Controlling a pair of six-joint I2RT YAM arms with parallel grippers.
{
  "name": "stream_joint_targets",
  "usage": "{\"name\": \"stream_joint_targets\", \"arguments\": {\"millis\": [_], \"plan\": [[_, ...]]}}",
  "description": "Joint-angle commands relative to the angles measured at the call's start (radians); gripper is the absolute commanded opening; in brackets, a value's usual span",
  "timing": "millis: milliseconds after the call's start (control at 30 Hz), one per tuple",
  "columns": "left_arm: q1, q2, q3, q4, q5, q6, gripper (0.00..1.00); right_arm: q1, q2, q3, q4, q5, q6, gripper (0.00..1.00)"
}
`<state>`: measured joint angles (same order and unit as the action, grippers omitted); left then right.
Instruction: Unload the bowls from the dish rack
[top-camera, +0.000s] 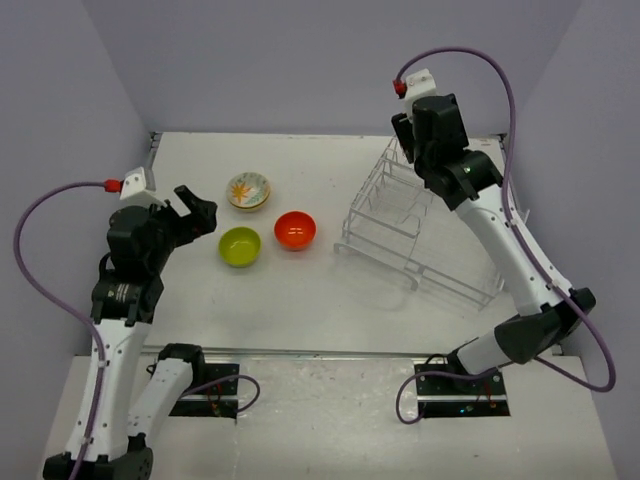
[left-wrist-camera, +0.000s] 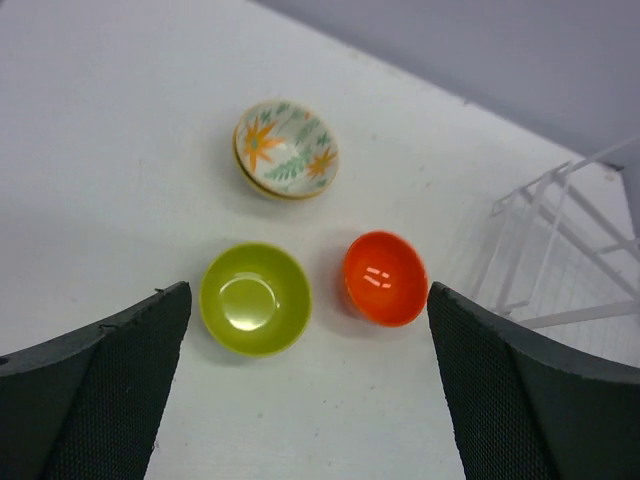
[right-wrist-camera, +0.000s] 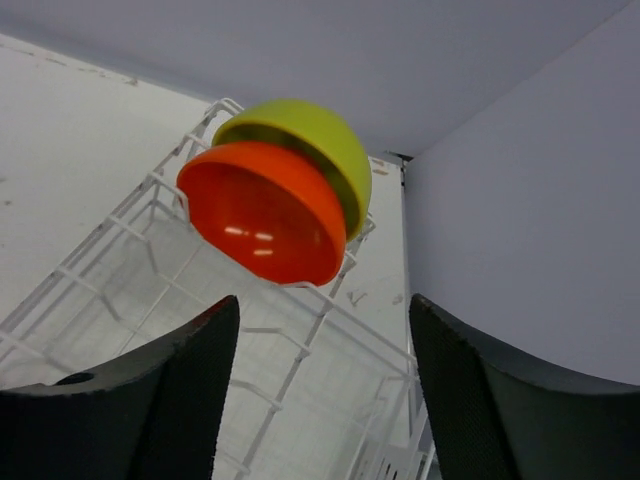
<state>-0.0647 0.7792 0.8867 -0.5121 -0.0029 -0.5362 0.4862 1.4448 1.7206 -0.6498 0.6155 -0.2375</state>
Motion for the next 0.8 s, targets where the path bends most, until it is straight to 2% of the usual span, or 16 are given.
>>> {"name": "stream_joint_targets", "arguments": {"millis": [0,100,233,433,533,700,767], "plan": [[-0.004,-0.066,0.121,-0.181,0.011,0.110,1.00,-0.011,0.099,0.082,0.079,0.121,-0.151,0.67],[-0.004,-0.103,0.170,-0.223,-0.025,0.163,1.00,-0.017,0.159,0.096,0.120,0.148,-0.187,0.57],[-0.006,-0.135,0.141,-0.230,-0.071,0.205,1.00,-0.024,0.218,0.097,0.188,0.182,-0.256,0.49],[-0.007,-0.158,0.054,-0.186,0.029,0.202,1.00,-0.040,0.262,0.071,0.259,0.191,-0.309,0.38],[-0.007,-0.155,0.060,-0.186,0.030,0.205,1.00,-0.040,0.270,0.030,0.302,0.190,-0.327,0.36],[-0.009,-0.141,0.066,-0.181,0.043,0.208,1.00,-0.040,0.292,0.002,0.354,0.219,-0.361,0.22],[-0.009,-0.135,0.063,-0.175,0.044,0.208,1.00,-0.040,0.289,0.000,0.358,0.219,-0.361,0.21]]}}
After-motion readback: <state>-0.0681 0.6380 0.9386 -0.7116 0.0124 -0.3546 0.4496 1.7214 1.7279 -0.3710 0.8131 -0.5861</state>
